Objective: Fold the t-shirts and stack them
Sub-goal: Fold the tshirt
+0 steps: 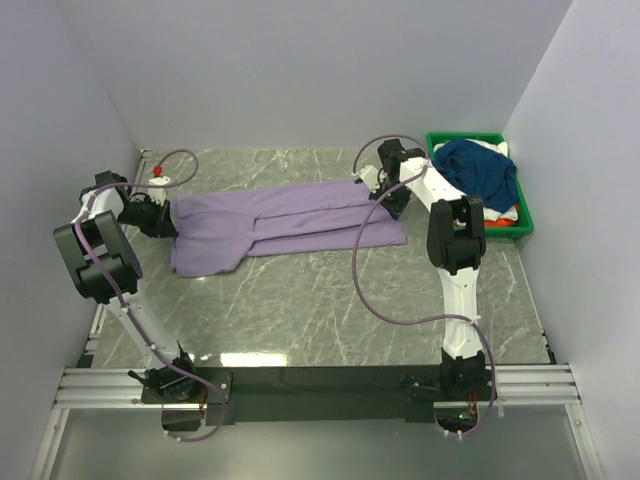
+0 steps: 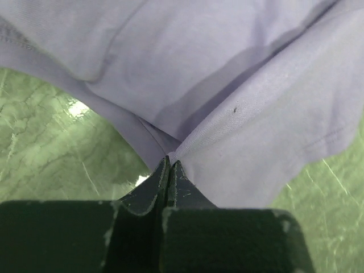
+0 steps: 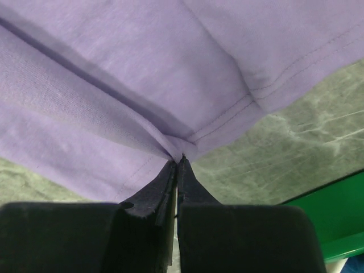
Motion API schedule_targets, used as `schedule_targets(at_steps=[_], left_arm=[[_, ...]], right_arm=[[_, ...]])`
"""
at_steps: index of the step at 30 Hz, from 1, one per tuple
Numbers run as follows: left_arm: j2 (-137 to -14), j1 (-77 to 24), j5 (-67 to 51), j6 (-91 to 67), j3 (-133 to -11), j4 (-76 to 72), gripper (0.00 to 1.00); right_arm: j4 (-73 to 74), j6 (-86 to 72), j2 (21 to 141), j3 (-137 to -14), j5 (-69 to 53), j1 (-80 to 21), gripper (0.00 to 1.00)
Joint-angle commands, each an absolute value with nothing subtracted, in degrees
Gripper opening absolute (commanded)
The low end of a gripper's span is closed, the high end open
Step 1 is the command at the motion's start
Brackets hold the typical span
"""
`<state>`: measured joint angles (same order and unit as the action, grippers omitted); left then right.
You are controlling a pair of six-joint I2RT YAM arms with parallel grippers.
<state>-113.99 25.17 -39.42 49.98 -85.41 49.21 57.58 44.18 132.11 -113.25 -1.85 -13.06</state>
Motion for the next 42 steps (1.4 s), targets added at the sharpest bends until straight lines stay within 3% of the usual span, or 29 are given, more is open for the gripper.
schedule_targets(at_steps=[1, 21, 23, 24, 25, 27, 28, 30, 31, 35, 42], left_arm=[[-115.2, 25.1, -39.2, 45.8, -87.4, 44.3, 0.01], [-117.4, 23.5, -37.4, 40.1, -87.8, 38.2, 0.01], [-117.2, 23.4, -37.0, 39.1, -87.5, 36.5, 0.09], [-117.2, 23.3, -36.7, 37.7, -87.5, 36.0, 0.17], [-116.6, 23.5, -36.7, 37.0, -87.7, 35.8, 0.28], [-115.6, 24.3, -38.6, 37.0, -88.7, 38.0, 0.39], [-113.8, 24.5, -39.2, 37.4, -88.9, 39.3, 0.48], [-109.0, 26.1, -40.6, 39.8, -87.2, 41.2, 0.52], [-107.1, 26.5, -40.4, 41.1, -86.0, 41.9, 0.57], [-96.6, 26.4, -38.6, 48.3, -74.5, 43.7, 0.58], [-91.3, 26.4, -34.0, 40.2, -62.3, 36.4, 0.54]], right_arm=[[55.1, 42.7, 132.5, -114.5, 1.1, -12.3, 0.0], [52.8, 40.8, 134.3, -116.7, 1.0, -11.3, 0.0], [52.6, 40.3, 134.5, -116.6, 1.6, -11.3, 0.01], [52.5, 40.0, 134.4, -116.5, 2.5, -11.3, 0.07], [52.4, 39.0, 134.5, -116.5, 3.2, -11.4, 0.26], [52.0, 38.1, 133.1, -116.0, 4.6, -11.3, 0.4], [51.9, 37.4, 132.1, -115.6, 4.6, -11.2, 0.66], [51.2, 36.3, 127.8, -113.4, 3.4, -11.0, 0.69], [51.2, 35.4, 124.7, -111.7, 3.0, -10.9, 0.79], [54.1, 32.6, 119.6, -110.0, -2.8, -10.9, 0.79], [56.8, 26.8, 118.2, -102.9, -11.0, -12.4, 0.56]])
